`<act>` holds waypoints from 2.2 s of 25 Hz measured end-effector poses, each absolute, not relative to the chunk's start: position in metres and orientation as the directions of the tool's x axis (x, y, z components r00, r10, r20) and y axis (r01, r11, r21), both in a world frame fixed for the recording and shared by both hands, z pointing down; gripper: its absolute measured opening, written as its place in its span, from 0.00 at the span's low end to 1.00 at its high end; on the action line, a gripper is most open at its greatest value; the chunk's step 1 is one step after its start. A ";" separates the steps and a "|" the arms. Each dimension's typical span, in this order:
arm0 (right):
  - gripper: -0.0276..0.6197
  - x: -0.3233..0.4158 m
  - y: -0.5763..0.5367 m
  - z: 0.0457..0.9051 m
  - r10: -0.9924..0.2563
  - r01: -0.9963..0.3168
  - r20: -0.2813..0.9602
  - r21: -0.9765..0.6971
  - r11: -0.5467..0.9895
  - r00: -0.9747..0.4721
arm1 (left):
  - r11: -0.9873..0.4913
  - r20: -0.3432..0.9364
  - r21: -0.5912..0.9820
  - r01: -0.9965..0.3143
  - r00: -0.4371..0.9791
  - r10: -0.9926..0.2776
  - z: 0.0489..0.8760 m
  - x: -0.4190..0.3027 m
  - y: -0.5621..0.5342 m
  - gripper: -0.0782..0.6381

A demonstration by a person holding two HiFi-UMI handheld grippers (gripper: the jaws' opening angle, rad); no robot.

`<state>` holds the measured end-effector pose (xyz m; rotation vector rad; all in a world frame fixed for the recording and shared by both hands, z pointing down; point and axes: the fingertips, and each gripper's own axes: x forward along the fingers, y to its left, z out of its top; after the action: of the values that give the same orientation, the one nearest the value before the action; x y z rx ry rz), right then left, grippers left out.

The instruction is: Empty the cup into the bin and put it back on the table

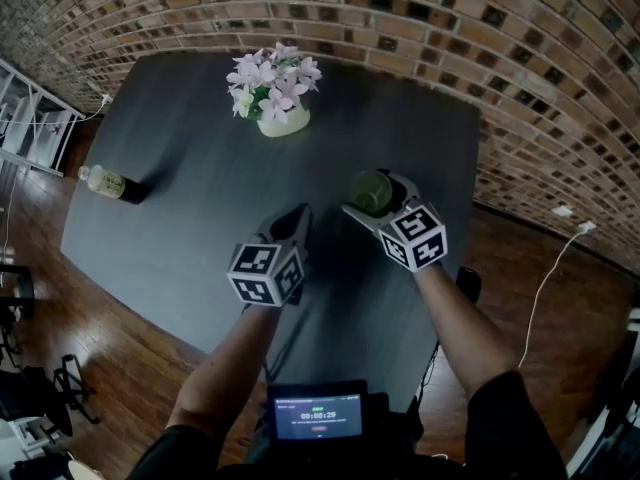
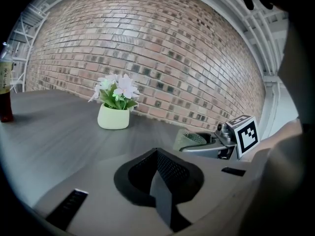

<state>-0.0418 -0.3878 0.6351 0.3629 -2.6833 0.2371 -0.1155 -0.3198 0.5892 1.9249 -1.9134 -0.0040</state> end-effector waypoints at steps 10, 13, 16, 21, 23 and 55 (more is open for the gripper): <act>0.78 -0.026 -0.381 0.611 -0.234 -0.298 0.396 -0.110 0.948 -0.888 | 0.041 0.277 0.293 -0.955 0.043 -0.960 0.572 -0.110 -0.310 0.11; 0.78 -0.014 -0.373 0.591 -0.246 -0.310 0.371 -0.122 0.943 -0.896 | 0.028 0.249 0.298 -0.954 0.049 -0.967 0.555 -0.106 -0.300 0.11; 0.76 -0.002 -0.362 0.566 -0.251 -0.310 0.342 -0.129 0.942 -0.905 | 0.026 0.217 0.302 -0.953 0.042 -0.975 0.535 -0.104 -0.286 0.11; 0.55 0.031 -0.341 0.525 -0.297 -0.345 0.309 -0.114 0.932 -0.904 | 0.019 0.181 0.315 -0.949 0.040 -0.983 0.502 -0.090 -0.256 0.11; 0.49 0.046 -0.326 0.512 -0.299 -0.348 0.306 -0.119 0.930 -0.904 | -0.002 0.169 0.299 -0.954 0.055 -0.984 0.487 -0.076 -0.243 0.11; 0.04 0.177 -0.183 0.403 -0.357 -0.394 0.220 -0.155 0.906 -0.908 | -0.118 -0.005 0.186 -0.975 0.119 -0.993 0.367 0.010 -0.120 0.11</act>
<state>0.1769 -0.1831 0.4033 0.5732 -2.8835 0.2913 0.0101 -0.1200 0.3675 2.2437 -1.9898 -0.1922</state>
